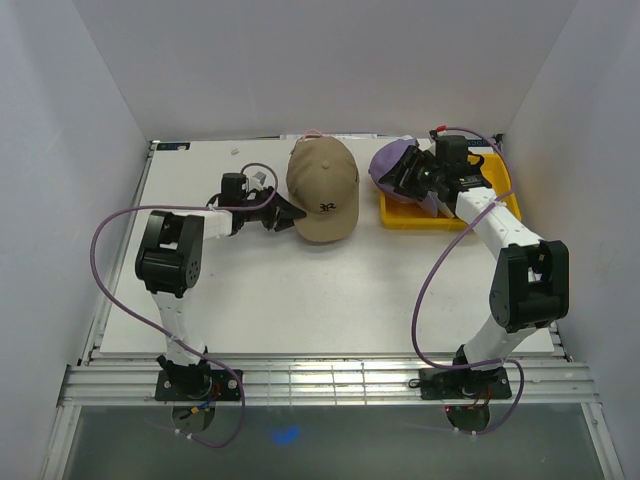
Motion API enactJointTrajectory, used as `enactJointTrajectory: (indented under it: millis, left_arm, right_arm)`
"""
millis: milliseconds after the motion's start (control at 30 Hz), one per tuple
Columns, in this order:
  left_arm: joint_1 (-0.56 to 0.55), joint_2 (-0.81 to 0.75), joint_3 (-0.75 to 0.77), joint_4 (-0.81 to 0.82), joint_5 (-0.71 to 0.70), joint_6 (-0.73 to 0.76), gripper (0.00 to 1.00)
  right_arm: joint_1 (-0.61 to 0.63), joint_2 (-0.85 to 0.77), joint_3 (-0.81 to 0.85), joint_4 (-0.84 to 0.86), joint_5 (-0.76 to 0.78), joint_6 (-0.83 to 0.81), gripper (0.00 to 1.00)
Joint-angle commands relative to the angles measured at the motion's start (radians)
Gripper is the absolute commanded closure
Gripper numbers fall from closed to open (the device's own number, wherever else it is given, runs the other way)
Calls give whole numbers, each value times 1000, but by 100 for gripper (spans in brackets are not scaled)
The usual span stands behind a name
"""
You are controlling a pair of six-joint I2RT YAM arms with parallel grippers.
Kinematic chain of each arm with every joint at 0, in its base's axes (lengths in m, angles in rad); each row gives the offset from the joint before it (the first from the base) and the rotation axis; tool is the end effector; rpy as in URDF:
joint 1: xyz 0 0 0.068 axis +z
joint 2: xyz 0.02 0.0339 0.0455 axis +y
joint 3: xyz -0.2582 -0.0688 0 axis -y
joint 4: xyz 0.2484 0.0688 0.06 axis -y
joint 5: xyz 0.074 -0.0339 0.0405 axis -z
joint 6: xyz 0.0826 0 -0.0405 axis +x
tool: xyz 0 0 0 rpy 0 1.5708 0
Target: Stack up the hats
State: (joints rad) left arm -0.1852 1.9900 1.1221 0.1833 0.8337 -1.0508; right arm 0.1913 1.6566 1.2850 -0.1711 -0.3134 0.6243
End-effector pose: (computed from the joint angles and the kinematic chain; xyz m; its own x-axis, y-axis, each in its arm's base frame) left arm 0.4131 -0.1396 0.1167 -0.9055 -0.4238 0.0214 -0.1978 0.3768 -0.9049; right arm 0.4134 0.1060 0.2577 -0.6686 0.4369 -0.6017 -0.0607 0.7744 0.6297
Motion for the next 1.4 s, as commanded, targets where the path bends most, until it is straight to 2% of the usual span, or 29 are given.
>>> enactJointTrajectory:
  millis: [0, 100, 433, 733, 1100, 1233, 1367]
  left_arm:
    - [10, 86, -53, -252, -211, 54, 60]
    - [10, 84, -50, -262, -217, 58, 50]
    - [10, 70, -10, -298, -226, 92, 36]
    - [12, 32, 44, -384, -245, 166, 35]
    - [30, -85, 50, -490, -277, 259, 30]
    - [35, -129, 36, -501, -277, 282, 29]
    - [38, -178, 30, -519, -281, 311, 29]
  right_arm:
    - [4, -21, 45, 13, -6, -18, 39]
    - [4, -18, 48, 13, -4, -18, 39]
    - [10, -20, 51, 13, -3, -18, 39]
    - [10, -17, 121, -48, 14, -54, 39]
    - [-6, 0, 437, -310, 88, -185, 37]
    - [-58, -3, 534, -456, 189, -258, 36]
    - [-148, -14, 550, -527, 226, -310, 36]
